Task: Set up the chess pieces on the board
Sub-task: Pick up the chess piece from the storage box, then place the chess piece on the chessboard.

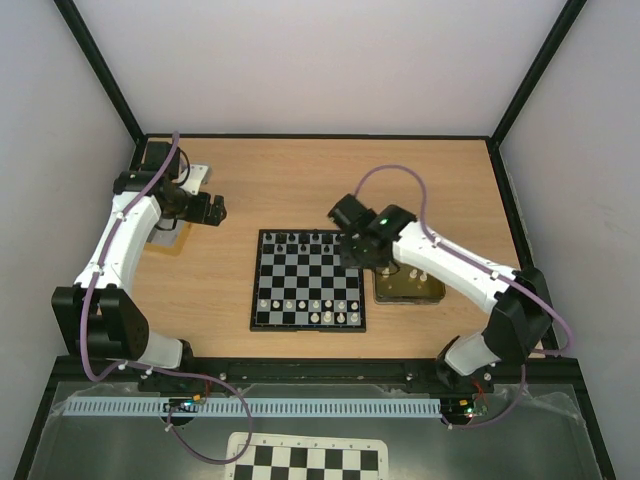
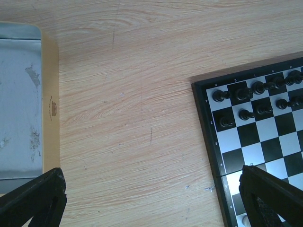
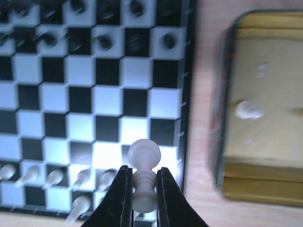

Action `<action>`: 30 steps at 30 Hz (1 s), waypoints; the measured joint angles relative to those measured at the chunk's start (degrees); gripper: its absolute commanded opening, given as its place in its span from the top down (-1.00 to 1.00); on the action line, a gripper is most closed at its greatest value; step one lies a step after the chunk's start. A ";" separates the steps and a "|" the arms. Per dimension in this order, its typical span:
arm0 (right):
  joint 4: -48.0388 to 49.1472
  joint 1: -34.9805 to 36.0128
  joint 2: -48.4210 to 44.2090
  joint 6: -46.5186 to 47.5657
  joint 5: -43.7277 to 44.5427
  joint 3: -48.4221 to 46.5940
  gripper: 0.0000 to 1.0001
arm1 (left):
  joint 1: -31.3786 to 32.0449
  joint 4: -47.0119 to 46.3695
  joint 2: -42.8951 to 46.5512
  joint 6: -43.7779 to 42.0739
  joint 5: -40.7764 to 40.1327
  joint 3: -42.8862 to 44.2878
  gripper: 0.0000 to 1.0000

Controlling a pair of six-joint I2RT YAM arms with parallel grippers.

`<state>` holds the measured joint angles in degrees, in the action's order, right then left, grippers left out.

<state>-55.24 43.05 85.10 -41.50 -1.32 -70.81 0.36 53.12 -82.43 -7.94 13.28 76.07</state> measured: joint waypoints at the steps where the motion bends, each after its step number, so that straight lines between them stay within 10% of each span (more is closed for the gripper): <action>1: -0.37 2.54 0.31 -1.05 -0.07 -0.90 0.96 | 0.00 -0.04 0.00 0.00 0.02 0.00 -0.98; 10: -1.51 19.04 9.05 -8.33 -0.72 -8.35 0.96 | 0.00 -0.09 0.02 0.00 0.44 0.00 -0.98; 30: -0.50 28.44 17.16 -11.93 -2.47 -11.82 0.96 | 0.76 -0.24 1.09 0.02 1.31 -1.05 -0.98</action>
<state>-55.75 71.48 102.26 -53.43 -3.79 -82.63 1.13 52.88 -81.34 -7.92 14.59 75.02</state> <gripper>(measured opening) 0.057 0.991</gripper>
